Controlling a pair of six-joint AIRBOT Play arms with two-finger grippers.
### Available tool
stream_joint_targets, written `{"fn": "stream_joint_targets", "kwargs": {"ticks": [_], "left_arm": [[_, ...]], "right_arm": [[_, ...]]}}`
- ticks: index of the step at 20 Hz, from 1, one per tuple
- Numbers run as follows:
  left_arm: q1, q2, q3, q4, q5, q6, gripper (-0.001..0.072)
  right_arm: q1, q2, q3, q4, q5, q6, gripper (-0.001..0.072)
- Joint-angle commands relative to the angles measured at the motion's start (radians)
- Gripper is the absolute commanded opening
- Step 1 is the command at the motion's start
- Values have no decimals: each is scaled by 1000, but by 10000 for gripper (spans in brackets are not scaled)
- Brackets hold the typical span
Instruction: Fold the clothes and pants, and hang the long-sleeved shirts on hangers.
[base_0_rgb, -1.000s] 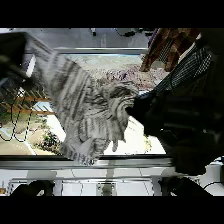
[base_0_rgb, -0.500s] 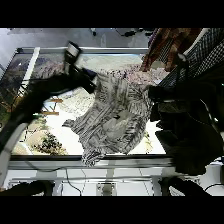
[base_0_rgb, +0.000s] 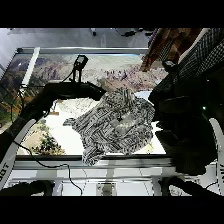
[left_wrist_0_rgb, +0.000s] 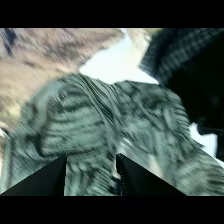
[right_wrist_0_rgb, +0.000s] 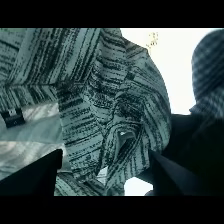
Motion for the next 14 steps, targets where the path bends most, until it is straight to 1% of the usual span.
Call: {"fn": "stream_joint_targets", "kwargs": {"ticks": [1,2,3,4,5,6,8,13,14], "left_arm": [[-21,-20,-1,13,176,-138,402],[-47,-47,-1,30,180,-170,406],[-74,-79,-1,56,183,-216,434],[-101,-109,-1,93,183,-266,437],[-128,-138,-1,138,183,-318,454],[-153,-163,-1,179,194,-364,454],[-188,-198,-1,206,228,-418,454],[-210,-214,-1,225,330,-540,462],[-208,-214,-1,253,357,-573,523]], "right_arm": [[32,-49,4,32,-13,-203,625],[48,-81,4,32,-13,-201,625],[66,-117,4,32,-14,-194,626],[79,-148,4,32,-11,-185,626],[87,-179,4,31,-3,-166,626],[87,-205,4,32,5,-144,626],[87,-248,4,32,5,-113,626],[94,-286,4,31,-3,-129,626],[97,-291,4,31,-5,-140,626]]}}
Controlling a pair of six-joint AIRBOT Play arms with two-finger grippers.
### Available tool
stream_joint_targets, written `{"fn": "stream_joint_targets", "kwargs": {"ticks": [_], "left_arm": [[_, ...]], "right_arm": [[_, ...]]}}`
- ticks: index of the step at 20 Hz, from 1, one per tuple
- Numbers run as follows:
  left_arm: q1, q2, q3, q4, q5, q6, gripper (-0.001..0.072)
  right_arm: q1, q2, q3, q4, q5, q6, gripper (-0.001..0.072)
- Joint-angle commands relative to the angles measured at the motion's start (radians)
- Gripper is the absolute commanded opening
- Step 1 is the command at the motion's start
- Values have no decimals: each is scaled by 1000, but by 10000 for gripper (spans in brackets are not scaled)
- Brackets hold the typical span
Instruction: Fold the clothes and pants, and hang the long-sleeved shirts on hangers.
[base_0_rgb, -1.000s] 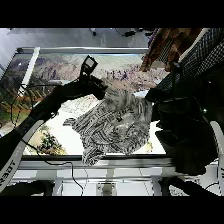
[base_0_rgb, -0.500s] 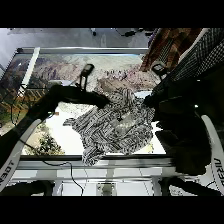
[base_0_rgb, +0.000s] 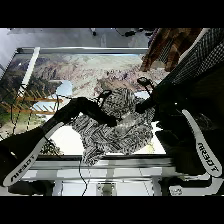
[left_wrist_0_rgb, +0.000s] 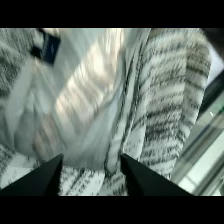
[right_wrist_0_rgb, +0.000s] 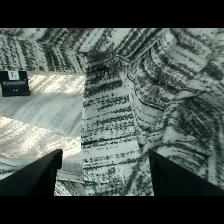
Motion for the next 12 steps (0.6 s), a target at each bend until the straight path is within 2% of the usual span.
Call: {"fn": "stream_joint_targets", "kwargs": {"ticks": [1,6,10,11,12], "left_arm": [[-10,-11,0,80,101,-129,523],[-9,-9,0,130,137,-169,523],[1,13,0,169,178,-168,523],[6,20,0,179,177,-168,523],[10,26,0,179,177,-168,523]], "right_arm": [[12,-29,1,1,-3,-27,626],[69,-92,1,-3,32,-27,626],[76,-132,1,-5,87,-16,617],[76,-141,1,-5,95,-15,551],[76,-150,1,-5,105,-14,405]]}}
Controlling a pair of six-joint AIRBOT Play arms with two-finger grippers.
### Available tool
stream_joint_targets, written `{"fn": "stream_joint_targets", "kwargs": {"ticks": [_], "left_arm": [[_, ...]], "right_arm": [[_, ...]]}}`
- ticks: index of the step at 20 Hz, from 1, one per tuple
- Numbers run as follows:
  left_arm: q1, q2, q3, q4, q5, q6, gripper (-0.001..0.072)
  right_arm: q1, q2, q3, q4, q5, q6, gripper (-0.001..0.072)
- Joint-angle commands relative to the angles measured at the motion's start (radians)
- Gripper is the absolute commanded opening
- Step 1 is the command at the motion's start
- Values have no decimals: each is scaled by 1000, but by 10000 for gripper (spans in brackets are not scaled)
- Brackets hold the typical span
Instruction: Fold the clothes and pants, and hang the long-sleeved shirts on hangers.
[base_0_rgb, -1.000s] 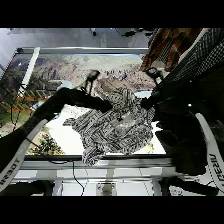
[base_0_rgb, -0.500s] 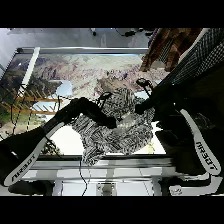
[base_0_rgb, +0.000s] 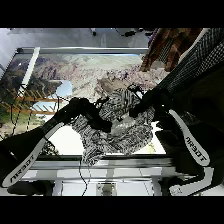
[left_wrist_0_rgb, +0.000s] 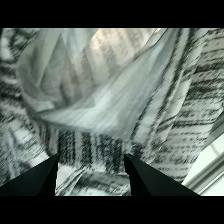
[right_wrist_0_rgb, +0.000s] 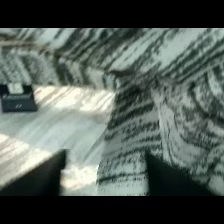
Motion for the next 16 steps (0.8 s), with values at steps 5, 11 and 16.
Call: {"fn": "stream_joint_targets", "kwargs": {"ticks": [5,11,16], "left_arm": [[25,46,0,28,17,-7,523],[26,50,0,29,16,-6,523],[66,146,0,140,-38,28,520]], "right_arm": [[5,-44,1,-71,172,190,339],[5,-43,1,-74,185,214,61],[5,20,91,-33,-39,199,57]]}}
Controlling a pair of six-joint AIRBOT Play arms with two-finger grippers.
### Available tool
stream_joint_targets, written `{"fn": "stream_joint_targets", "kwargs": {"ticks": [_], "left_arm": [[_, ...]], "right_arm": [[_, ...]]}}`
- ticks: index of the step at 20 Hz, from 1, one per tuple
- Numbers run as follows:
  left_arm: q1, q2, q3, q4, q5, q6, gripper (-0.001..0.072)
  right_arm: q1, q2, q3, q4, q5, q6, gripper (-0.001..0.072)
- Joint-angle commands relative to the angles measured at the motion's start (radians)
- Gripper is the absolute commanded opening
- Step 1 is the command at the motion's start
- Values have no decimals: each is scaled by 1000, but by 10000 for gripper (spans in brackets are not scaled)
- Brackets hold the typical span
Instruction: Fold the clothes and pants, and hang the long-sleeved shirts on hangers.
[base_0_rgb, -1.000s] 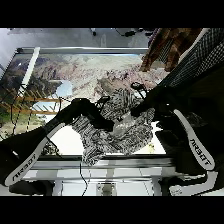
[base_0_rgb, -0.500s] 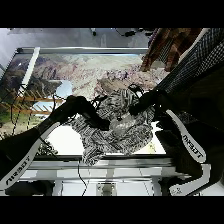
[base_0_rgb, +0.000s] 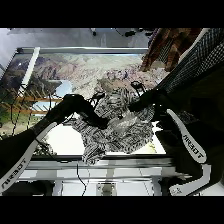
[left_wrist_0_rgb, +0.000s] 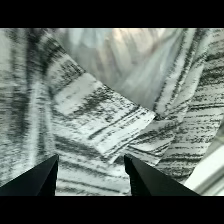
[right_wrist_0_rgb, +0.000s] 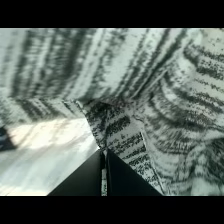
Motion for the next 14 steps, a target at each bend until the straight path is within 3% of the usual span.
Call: {"fn": "stream_joint_targets", "kwargs": {"ticks": [1,3,6,9,14], "left_arm": [[54,101,0,54,-78,37,520],[142,192,0,54,-122,50,519],[322,290,0,54,-128,138,518],[505,325,-1,50,-185,251,511],[781,298,-3,47,-201,347,511]], "right_arm": [[0,66,86,42,-187,-20,57],[1,146,170,91,-283,-30,57],[1,253,305,125,-376,-24,57],[13,309,357,165,-384,29,57],[131,309,357,166,-362,35,57]]}}
